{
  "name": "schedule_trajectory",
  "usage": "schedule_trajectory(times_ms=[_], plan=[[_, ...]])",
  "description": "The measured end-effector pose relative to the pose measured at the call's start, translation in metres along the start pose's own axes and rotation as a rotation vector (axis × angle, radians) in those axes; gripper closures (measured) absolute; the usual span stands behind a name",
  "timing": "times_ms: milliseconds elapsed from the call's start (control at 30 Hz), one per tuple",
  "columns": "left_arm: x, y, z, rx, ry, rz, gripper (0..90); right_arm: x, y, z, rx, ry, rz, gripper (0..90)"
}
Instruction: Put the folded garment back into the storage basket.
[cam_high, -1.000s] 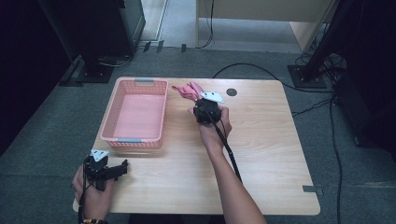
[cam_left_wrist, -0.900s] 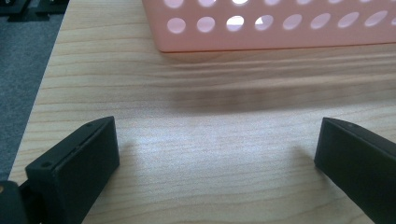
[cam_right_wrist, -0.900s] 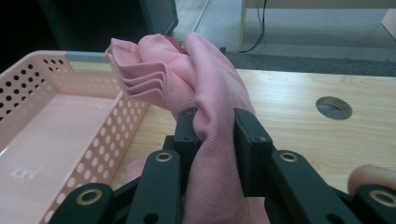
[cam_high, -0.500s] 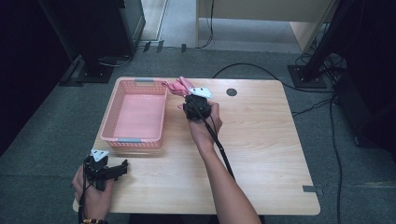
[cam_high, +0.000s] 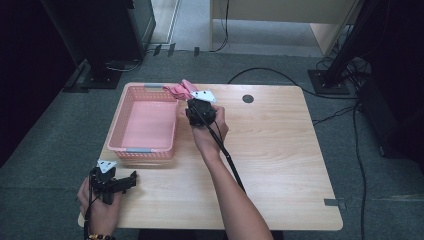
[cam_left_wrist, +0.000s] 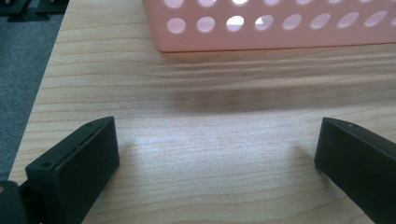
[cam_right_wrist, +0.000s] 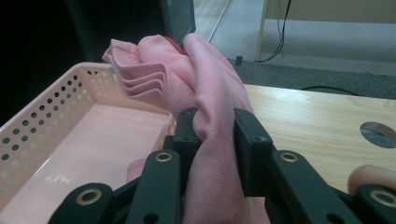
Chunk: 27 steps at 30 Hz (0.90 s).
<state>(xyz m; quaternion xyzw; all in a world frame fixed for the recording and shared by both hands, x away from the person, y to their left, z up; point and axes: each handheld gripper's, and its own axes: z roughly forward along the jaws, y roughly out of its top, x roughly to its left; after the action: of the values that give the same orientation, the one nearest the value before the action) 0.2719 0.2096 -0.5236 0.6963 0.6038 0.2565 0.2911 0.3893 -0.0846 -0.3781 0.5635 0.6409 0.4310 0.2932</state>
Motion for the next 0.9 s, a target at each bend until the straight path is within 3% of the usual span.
schedule_trajectory(times_ms=[333,900], plan=[[0.000,0.000,0.000,0.002,0.000,0.000,0.0,0.011,0.004,0.002,-0.005,0.010,-0.009,74.2],[0.000,0.000,0.000,0.002,-0.001,0.000,0.0,0.057,0.006,0.016,0.001,0.045,-0.053,74.2]])
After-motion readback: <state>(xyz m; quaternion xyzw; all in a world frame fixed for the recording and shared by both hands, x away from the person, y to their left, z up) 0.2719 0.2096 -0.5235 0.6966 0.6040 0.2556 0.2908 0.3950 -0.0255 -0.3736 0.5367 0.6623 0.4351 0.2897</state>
